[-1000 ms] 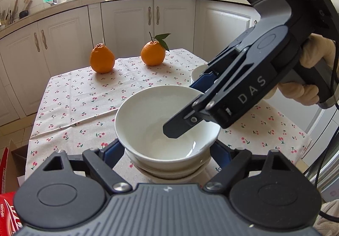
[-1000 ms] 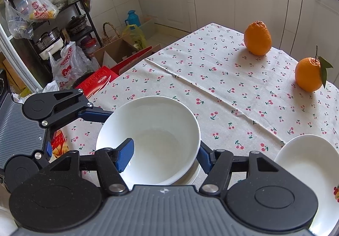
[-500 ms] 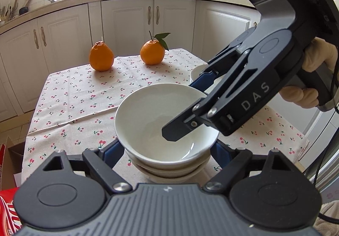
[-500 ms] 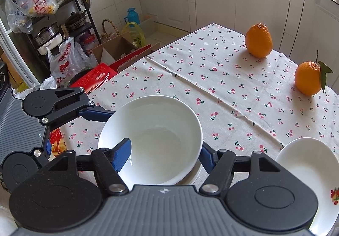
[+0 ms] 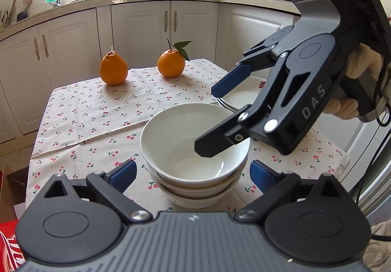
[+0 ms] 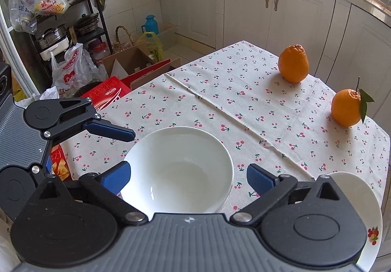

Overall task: Organize plates and bowls
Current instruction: 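Open the right gripper and pull it back from the bowls, then grasp the stacked bowls from opposite sides with both grippers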

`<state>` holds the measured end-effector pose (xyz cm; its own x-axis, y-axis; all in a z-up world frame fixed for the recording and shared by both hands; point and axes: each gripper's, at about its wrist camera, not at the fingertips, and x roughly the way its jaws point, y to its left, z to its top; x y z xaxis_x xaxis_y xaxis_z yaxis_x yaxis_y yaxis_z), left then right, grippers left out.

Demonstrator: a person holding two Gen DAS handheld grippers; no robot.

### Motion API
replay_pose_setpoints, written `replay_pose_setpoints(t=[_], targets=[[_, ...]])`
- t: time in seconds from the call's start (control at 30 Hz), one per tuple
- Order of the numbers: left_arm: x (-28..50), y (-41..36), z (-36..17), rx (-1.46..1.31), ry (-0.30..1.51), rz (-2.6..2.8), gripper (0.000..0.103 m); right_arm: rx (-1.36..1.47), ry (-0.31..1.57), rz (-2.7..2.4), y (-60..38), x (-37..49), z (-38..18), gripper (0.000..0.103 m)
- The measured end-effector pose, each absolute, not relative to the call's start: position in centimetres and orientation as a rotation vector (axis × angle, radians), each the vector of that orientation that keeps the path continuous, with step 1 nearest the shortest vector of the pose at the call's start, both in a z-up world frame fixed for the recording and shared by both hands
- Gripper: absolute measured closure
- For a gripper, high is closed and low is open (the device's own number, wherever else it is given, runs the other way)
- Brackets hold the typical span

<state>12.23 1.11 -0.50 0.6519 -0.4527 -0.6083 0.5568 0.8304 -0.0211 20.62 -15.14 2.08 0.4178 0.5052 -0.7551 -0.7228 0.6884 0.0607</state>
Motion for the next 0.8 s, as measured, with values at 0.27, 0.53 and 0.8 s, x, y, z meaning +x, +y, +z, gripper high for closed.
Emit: replay_pose_setpoints(t=[0.27,0.53,0.8], targets=[[12.0,3.3,0.3,0.215,0.671,-0.587,0.004,-0.376,0.767,0.766,-15.9,17.5,2.1,0.0],[13.5,6.5,2.3,0.151,0.751,-0.562,0.002,-0.413,0.744,0.748,-17.0,15.0,0.7,0.0],[15.1,5.5,0.0,0.245,0.792,-0.608,0.001,-0.454,0.751,0.741,-17.6,14.7,-1.1,0.0]])
